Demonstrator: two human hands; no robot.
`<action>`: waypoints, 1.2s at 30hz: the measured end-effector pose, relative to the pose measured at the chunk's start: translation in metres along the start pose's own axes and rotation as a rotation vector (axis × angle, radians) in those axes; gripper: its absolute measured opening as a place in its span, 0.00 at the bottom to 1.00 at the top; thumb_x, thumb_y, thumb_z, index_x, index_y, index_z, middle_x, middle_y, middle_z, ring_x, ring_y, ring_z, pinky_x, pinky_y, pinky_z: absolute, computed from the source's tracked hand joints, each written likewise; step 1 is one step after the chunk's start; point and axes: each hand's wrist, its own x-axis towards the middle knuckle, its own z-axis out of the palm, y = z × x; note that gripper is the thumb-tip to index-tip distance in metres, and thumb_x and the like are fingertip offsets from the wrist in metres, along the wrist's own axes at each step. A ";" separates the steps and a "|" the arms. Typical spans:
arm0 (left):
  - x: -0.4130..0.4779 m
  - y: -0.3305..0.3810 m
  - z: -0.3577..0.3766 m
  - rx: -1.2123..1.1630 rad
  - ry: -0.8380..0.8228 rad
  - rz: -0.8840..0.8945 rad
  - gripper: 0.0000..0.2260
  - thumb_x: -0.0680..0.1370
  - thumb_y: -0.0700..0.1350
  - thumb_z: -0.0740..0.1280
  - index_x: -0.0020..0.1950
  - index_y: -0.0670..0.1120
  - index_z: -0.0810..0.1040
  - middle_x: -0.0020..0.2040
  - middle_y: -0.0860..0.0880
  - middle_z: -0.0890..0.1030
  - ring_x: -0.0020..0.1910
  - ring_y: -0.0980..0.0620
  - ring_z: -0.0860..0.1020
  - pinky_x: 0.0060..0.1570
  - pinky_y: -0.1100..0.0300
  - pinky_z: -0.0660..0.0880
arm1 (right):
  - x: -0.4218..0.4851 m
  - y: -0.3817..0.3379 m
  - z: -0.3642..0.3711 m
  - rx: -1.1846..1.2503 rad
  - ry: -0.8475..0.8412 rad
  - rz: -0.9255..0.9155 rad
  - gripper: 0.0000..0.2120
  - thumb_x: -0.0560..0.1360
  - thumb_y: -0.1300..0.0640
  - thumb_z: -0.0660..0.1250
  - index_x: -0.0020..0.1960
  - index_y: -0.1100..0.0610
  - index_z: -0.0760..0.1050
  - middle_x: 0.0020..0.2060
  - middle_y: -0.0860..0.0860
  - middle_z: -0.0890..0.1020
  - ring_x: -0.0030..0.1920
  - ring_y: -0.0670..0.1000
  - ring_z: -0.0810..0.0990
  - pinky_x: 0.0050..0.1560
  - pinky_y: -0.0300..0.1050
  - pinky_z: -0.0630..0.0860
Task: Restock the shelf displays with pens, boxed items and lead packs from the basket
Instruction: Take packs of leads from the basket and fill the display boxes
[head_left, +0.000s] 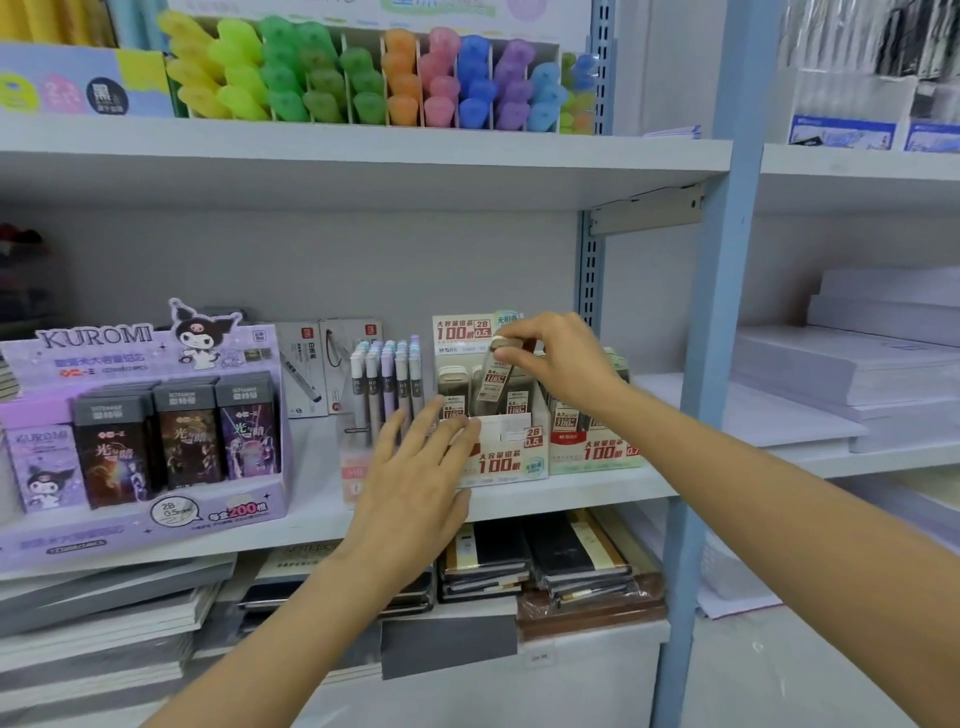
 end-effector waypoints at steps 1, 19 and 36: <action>0.001 0.000 0.000 -0.012 0.004 -0.001 0.29 0.68 0.47 0.76 0.68 0.44 0.75 0.64 0.45 0.79 0.70 0.42 0.71 0.69 0.41 0.63 | 0.001 0.000 0.003 -0.028 0.004 0.004 0.14 0.76 0.51 0.69 0.60 0.53 0.80 0.51 0.47 0.84 0.48 0.45 0.78 0.51 0.40 0.70; -0.008 -0.010 -0.003 -0.153 -0.035 0.024 0.29 0.77 0.48 0.65 0.77 0.47 0.62 0.78 0.48 0.62 0.79 0.47 0.51 0.77 0.47 0.45 | -0.006 -0.016 0.012 -0.305 -0.128 -0.061 0.14 0.79 0.52 0.65 0.63 0.53 0.78 0.60 0.50 0.79 0.61 0.51 0.75 0.63 0.48 0.70; -0.103 -0.111 -0.014 -0.182 -0.109 -0.437 0.17 0.80 0.47 0.64 0.68 0.52 0.73 0.75 0.51 0.65 0.75 0.47 0.58 0.73 0.41 0.45 | -0.049 -0.100 0.085 -0.033 -0.113 -0.165 0.18 0.77 0.52 0.67 0.66 0.50 0.73 0.60 0.45 0.78 0.63 0.47 0.73 0.64 0.39 0.52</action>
